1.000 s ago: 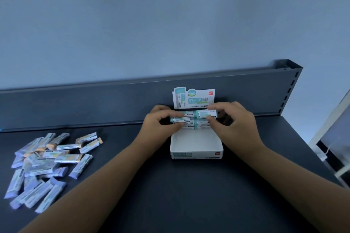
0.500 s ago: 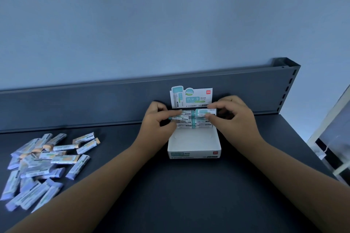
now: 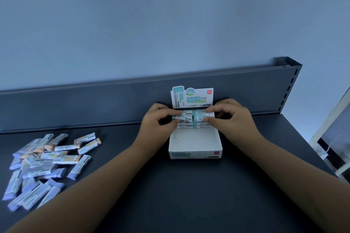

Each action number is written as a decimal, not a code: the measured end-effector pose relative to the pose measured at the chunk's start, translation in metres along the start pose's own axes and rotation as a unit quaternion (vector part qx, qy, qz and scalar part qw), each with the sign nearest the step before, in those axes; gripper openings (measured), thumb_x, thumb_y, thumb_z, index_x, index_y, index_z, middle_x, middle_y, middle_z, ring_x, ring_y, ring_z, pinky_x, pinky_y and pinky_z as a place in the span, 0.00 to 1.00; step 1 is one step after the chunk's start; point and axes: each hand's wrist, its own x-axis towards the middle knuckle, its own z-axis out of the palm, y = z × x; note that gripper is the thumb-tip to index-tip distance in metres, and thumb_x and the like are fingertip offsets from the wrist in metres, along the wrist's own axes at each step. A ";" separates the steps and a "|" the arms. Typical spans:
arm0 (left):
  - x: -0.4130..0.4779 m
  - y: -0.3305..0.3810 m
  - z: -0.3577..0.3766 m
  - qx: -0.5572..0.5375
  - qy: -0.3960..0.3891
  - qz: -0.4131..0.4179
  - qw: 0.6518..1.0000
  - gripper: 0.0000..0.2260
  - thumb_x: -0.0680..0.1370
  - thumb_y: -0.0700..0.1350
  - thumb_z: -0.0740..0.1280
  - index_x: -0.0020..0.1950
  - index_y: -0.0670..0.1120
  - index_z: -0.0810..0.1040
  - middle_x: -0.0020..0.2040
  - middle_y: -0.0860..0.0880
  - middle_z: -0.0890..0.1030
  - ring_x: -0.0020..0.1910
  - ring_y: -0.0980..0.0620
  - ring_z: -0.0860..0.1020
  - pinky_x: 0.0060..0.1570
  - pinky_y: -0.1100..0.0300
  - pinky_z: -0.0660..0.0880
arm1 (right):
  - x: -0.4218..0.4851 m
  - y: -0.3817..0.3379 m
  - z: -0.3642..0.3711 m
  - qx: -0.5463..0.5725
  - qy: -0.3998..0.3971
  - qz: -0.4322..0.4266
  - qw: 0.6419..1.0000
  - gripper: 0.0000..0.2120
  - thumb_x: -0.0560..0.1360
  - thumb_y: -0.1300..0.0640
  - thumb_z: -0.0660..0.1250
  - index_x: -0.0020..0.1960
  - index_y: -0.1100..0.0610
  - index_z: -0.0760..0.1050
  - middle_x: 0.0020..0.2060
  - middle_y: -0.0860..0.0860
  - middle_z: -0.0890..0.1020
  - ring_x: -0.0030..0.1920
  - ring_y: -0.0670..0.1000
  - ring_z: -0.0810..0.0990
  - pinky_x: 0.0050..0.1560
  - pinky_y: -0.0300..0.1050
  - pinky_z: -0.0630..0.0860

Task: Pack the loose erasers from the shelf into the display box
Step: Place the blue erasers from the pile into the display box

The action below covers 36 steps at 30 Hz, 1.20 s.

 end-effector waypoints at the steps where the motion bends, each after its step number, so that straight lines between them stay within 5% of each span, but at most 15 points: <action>1: 0.000 0.000 0.000 -0.002 0.000 -0.001 1.000 0.11 0.73 0.34 0.75 0.51 0.47 0.88 0.51 0.45 0.78 0.49 0.49 0.79 0.53 0.57 0.79 | 0.000 0.000 0.000 -0.001 -0.002 0.000 1.000 0.10 0.68 0.61 0.81 0.46 0.51 0.86 0.49 0.49 0.81 0.43 0.52 0.80 0.46 0.34 0.77; 11: 0.000 -0.001 0.000 0.020 0.017 -0.007 1.000 0.08 0.71 0.35 0.78 0.45 0.47 0.88 0.48 0.47 0.79 0.43 0.56 0.78 0.46 0.67 0.75 | 0.000 -0.002 0.000 0.009 -0.028 0.004 1.000 0.11 0.68 0.64 0.80 0.46 0.51 0.87 0.50 0.51 0.80 0.42 0.54 0.79 0.47 0.34 0.77; 17: 0.000 0.003 -0.001 -0.106 0.001 -0.141 0.984 0.05 0.71 0.35 0.78 0.43 0.44 0.88 0.42 0.34 0.82 0.39 0.47 0.78 0.48 0.48 0.80 | 0.001 -0.002 0.001 -0.019 -0.023 0.006 1.000 0.08 0.69 0.62 0.80 0.39 0.49 0.87 0.49 0.48 0.79 0.41 0.51 0.79 0.45 0.33 0.77; 26: 0.002 0.003 0.000 -0.108 -0.035 -0.134 0.985 0.04 0.75 0.36 0.74 0.46 0.44 0.86 0.36 0.44 0.76 0.37 0.52 0.75 0.40 0.63 0.75 | 0.004 0.002 0.003 -0.021 -0.001 0.028 0.999 0.08 0.68 0.58 0.81 0.39 0.47 0.86 0.48 0.48 0.80 0.38 0.44 0.78 0.43 0.30 0.75; 32: 0.002 0.001 0.000 -0.117 -0.034 -0.134 0.983 0.05 0.74 0.36 0.75 0.46 0.45 0.87 0.35 0.45 0.75 0.36 0.51 0.73 0.41 0.59 0.73 | 0.003 0.001 0.001 0.008 -0.001 0.032 0.999 0.11 0.69 0.62 0.79 0.43 0.46 0.86 0.50 0.48 0.80 0.40 0.52 0.79 0.43 0.33 0.76; 36: 0.002 0.001 0.002 -0.114 -0.032 -0.135 0.984 0.05 0.74 0.36 0.75 0.46 0.45 0.87 0.34 0.47 0.77 0.36 0.52 0.74 0.41 0.60 0.74 | 0.004 0.001 0.002 -0.012 0.004 0.040 0.999 0.11 0.70 0.62 0.78 0.46 0.47 0.85 0.50 0.47 0.80 0.39 0.44 0.78 0.45 0.36 0.75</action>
